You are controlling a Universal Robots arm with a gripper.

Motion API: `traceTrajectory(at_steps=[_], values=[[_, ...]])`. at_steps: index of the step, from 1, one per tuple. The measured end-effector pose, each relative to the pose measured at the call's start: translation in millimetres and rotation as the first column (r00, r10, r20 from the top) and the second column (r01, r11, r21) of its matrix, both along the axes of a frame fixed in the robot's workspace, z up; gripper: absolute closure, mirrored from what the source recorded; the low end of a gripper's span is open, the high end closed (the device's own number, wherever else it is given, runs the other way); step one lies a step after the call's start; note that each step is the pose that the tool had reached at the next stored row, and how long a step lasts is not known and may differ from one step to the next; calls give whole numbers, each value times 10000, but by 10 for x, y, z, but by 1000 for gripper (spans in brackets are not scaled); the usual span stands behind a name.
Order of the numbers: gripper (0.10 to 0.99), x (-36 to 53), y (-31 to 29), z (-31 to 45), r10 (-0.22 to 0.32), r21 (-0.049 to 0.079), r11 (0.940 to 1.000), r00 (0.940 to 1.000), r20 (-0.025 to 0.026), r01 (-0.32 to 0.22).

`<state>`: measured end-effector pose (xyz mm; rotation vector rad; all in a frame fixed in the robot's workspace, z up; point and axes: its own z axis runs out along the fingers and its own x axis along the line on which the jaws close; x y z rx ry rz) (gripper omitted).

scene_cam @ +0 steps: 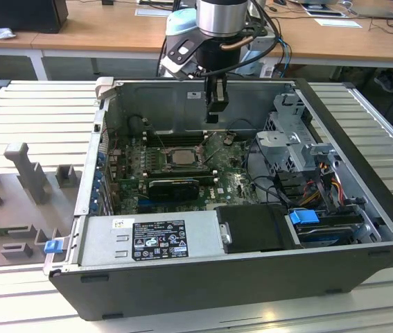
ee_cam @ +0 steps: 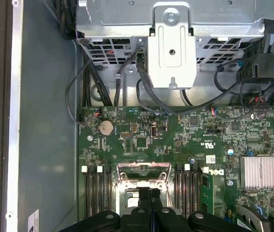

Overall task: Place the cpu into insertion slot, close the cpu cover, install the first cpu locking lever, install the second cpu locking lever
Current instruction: 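Close the cpu cover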

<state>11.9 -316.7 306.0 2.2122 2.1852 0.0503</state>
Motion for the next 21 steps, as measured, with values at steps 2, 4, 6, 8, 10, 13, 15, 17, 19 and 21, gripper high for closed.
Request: traceTrajectory(at_steps=[2, 4, 6, 8, 10, 13, 15, 17, 19, 21], values=[[980, 5, 0, 0, 0, 0, 10000, 10000, 0, 0], [980, 10, 0, 0, 0, 0, 10000, 10000, 0, 0], [980, 15, 0, 0, 0, 0, 10000, 10000, 0, 0], [980, 21, 0, 0, 0, 0, 10000, 10000, 0, 0], [980, 32, 0, 0, 0, 0, 10000, 10000, 0, 0], [980, 50, 0, 0, 0, 0, 10000, 10000, 0, 0], [980, 56, 0, 0, -1, 0, 10000, 10000, 1, 1], [980, 60, 0, 0, -1, 0, 10000, 10000, 1, 1], [980, 63, 0, 0, 0, 0, 10000, 10000, 1, 0], [980, 67, 0, 0, -1, -2, 10000, 10000, 0, 1]])
